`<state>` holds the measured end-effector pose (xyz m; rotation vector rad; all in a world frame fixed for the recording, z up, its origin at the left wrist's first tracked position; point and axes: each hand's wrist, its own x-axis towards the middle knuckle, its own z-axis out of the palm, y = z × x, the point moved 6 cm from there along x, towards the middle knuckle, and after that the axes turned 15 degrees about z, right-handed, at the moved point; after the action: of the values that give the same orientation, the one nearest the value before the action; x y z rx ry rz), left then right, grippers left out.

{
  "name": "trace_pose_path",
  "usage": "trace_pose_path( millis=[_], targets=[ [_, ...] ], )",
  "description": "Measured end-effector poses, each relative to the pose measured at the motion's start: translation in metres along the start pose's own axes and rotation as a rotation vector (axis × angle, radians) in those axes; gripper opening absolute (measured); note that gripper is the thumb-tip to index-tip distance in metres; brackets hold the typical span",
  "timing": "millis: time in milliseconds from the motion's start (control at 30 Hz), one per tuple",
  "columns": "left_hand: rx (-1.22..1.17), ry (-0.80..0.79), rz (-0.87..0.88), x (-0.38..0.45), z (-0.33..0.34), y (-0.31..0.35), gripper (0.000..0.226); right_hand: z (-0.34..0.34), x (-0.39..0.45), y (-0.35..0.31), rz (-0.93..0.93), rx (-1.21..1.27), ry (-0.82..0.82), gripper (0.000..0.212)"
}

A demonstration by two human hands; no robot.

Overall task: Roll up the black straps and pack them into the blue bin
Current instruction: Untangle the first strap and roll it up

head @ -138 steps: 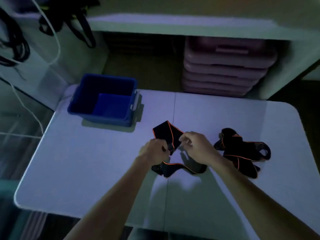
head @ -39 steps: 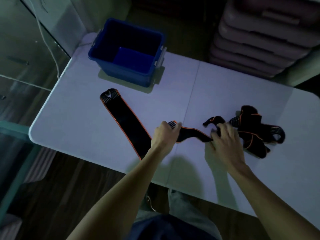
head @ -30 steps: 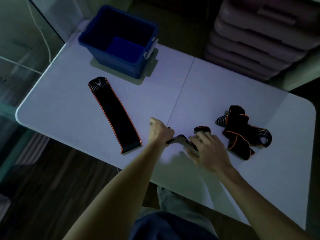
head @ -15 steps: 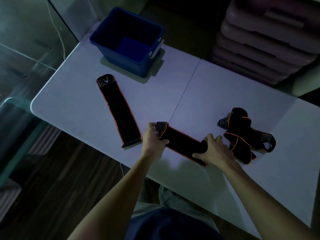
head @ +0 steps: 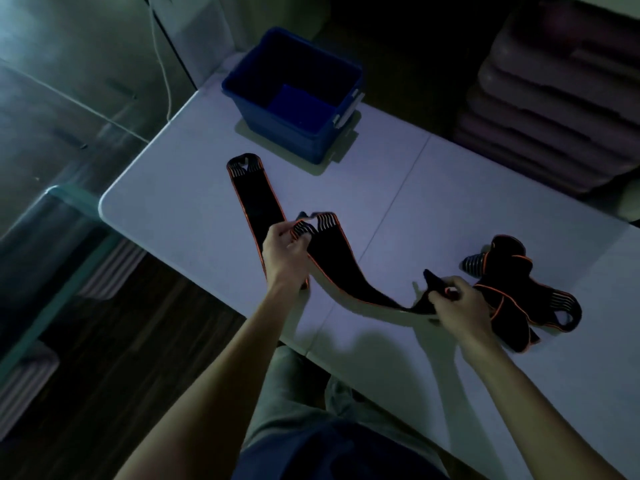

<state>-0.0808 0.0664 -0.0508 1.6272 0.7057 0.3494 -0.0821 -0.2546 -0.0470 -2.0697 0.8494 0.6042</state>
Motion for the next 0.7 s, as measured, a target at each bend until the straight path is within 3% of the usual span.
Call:
trace_pose_path(
  millis=[133, 267, 367, 500, 700],
  targets=[
    [-0.12, 0.105, 0.013, 0.055, -0.04, 0.019, 0.012, 0.036, -0.015, -0.018, 0.252, 0.543, -0.262, 0.016],
    [-0.069, 0.118, 0.024, 0.116, -0.07, 0.023, 0.012, 0.088, -0.042, -0.039, 0.373, 0.871, -0.396, 0.025],
    [0.017, 0.09, 0.003, 0.159, -0.084, 0.01, 0.022, 0.12, -0.056, -0.05, 0.371, 0.836, -0.363, 0.016],
    [0.135, -0.03, -0.02, 0.198, -0.084, 0.001, 0.023, 0.152, -0.068, -0.056, 0.37, 0.683, -0.259, 0.019],
    [0.253, -0.114, -0.031, 0.235, -0.075, -0.008, 0.01, 0.195, -0.077, -0.066, 0.317, 0.359, -0.347, 0.021]
  ],
)
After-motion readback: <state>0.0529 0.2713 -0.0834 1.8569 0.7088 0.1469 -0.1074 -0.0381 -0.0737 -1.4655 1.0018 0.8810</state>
